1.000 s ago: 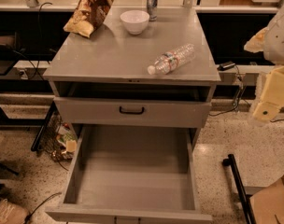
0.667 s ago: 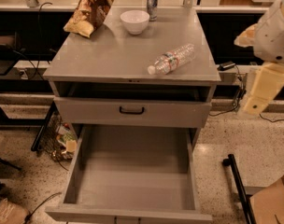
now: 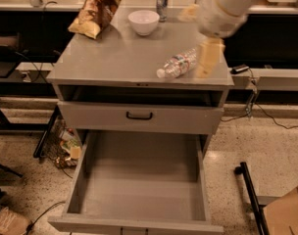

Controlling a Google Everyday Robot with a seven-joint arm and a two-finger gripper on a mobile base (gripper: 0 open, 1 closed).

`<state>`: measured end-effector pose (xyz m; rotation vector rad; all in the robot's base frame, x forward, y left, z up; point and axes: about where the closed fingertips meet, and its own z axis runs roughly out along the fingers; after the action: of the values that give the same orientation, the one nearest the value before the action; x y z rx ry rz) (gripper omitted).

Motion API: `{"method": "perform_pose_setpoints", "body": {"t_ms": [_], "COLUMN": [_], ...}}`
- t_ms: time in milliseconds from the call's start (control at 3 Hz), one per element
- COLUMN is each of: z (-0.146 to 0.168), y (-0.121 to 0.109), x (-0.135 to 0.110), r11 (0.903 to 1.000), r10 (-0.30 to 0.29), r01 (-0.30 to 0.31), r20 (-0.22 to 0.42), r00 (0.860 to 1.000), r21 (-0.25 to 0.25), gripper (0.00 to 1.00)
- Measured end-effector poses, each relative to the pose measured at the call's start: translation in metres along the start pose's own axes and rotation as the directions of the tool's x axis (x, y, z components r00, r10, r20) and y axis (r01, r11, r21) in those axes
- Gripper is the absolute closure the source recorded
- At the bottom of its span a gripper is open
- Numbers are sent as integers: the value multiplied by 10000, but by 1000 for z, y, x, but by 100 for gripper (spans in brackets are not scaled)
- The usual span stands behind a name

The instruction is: Place water bottle into middle drawer

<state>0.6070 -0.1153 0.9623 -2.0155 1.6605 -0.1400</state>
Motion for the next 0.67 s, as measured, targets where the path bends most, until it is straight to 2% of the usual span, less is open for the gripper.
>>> {"method": "perform_pose_setpoints", "body": {"t_ms": [333, 667], "z": [54, 100], "y": [-42, -61], "x": [-25, -40], "r11": [9931, 9818], "r10": [-1119, -1719], "r01": [1126, 1706], "r20": [218, -84], "r00": [9935, 9851], "r21": [-327, -835], "gripper": [0, 0]}}
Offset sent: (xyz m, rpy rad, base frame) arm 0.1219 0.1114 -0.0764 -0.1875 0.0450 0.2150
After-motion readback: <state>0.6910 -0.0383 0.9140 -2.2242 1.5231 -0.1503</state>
